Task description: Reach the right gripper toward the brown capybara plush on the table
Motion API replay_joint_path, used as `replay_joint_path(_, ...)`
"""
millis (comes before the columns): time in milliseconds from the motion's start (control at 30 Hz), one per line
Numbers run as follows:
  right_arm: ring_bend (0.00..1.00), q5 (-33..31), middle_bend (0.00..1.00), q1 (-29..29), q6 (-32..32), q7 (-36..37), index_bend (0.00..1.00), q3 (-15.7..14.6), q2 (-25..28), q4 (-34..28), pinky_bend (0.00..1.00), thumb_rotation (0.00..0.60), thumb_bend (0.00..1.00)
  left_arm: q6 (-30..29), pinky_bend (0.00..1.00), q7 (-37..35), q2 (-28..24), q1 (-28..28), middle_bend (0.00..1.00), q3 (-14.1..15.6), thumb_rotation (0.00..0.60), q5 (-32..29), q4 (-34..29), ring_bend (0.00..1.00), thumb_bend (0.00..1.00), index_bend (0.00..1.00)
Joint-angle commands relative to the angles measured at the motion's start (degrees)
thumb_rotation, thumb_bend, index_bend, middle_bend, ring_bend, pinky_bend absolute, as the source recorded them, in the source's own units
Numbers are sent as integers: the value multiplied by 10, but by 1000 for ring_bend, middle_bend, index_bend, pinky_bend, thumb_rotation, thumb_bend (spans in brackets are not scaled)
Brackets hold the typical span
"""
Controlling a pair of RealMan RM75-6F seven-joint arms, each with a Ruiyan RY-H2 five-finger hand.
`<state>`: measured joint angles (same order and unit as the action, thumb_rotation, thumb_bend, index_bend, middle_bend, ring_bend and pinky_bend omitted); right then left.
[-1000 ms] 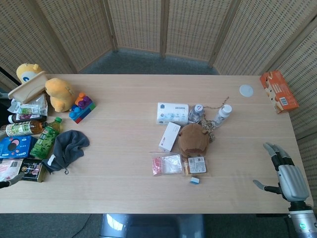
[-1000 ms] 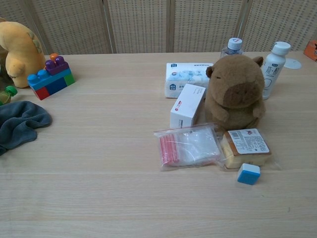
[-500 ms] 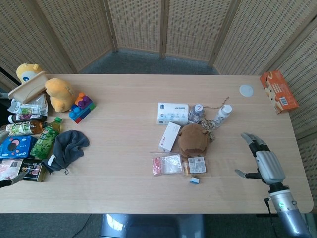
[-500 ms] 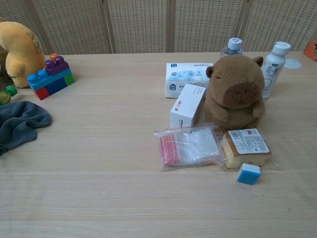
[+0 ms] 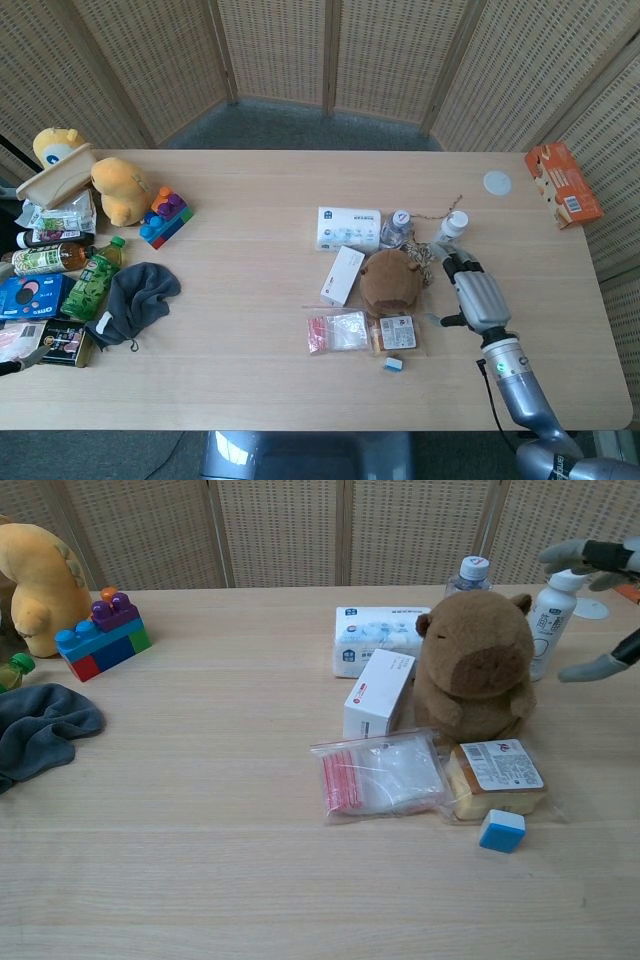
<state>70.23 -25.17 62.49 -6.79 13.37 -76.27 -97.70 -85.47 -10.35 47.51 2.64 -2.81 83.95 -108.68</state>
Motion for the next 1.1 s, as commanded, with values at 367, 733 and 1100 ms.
replay_joint_path(367, 0, -62, 0, -60, 3, -113, 0, 6, -86, -39, 0, 600, 0, 3, 0, -1, 0, 2, 0, 0, 600, 0, 2, 0, 0, 0)
replay_joint_path(733, 0, -17, 0, -76, 23, -60, 0, -1, -154, 93, 0, 600, 0, 1, 0, -14, -4, 0, 0, -1, 600, -2, 4, 0, 0, 0)
replay_joint_path(1100, 486, 81, 722, -59, 110, 78, 476, -11, -225, 251, 712, 600, 0, 2, 0, -10, -3, 0, 0, 0, 600, -2, 4, 0, 0, 0)
